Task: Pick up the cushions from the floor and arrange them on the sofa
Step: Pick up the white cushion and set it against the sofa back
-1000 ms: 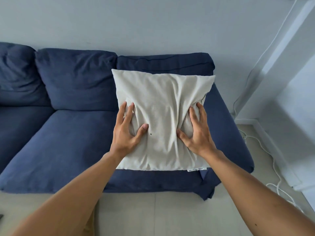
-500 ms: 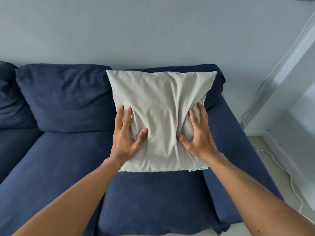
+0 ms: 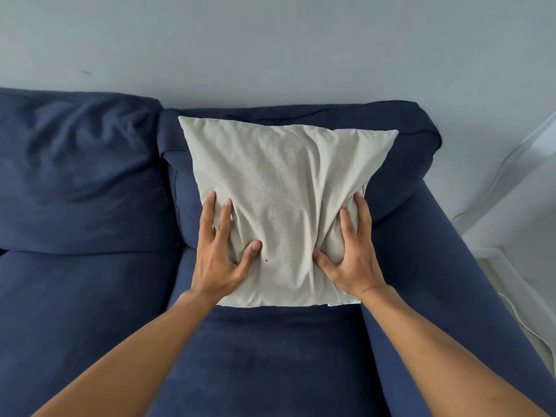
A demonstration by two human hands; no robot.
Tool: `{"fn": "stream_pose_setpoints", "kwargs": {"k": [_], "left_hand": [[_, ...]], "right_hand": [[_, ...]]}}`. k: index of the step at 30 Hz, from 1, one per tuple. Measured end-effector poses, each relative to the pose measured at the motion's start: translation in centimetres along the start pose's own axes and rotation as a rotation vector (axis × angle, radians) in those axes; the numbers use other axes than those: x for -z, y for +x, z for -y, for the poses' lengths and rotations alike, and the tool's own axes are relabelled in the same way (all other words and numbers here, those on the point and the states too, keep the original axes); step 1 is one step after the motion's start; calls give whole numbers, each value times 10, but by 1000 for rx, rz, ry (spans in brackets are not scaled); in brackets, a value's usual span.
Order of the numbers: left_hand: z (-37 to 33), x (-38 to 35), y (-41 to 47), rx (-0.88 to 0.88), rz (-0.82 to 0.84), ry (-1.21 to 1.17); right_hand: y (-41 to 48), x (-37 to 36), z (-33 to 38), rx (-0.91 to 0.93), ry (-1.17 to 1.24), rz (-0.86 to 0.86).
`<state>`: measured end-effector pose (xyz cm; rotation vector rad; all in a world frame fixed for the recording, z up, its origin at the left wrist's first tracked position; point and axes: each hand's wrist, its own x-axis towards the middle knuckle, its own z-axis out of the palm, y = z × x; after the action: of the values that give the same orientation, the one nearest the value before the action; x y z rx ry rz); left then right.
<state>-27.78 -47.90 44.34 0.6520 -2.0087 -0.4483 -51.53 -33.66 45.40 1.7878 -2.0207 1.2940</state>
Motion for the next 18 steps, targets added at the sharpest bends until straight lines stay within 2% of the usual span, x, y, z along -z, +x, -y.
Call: {"fn": "stream_pose_setpoints", "kwargs": {"k": [7,13,18], "left_hand": [[67,-62,-19,-19,-1,87],[94,-76,-23,-19,17,119],[108,-74,-23,35,71,165]], "right_hand": [[-10,-59,-66,30,5,38],[-18,-84,-84,26,4,26],[-22,-85,-98,-55,-40,65]]}}
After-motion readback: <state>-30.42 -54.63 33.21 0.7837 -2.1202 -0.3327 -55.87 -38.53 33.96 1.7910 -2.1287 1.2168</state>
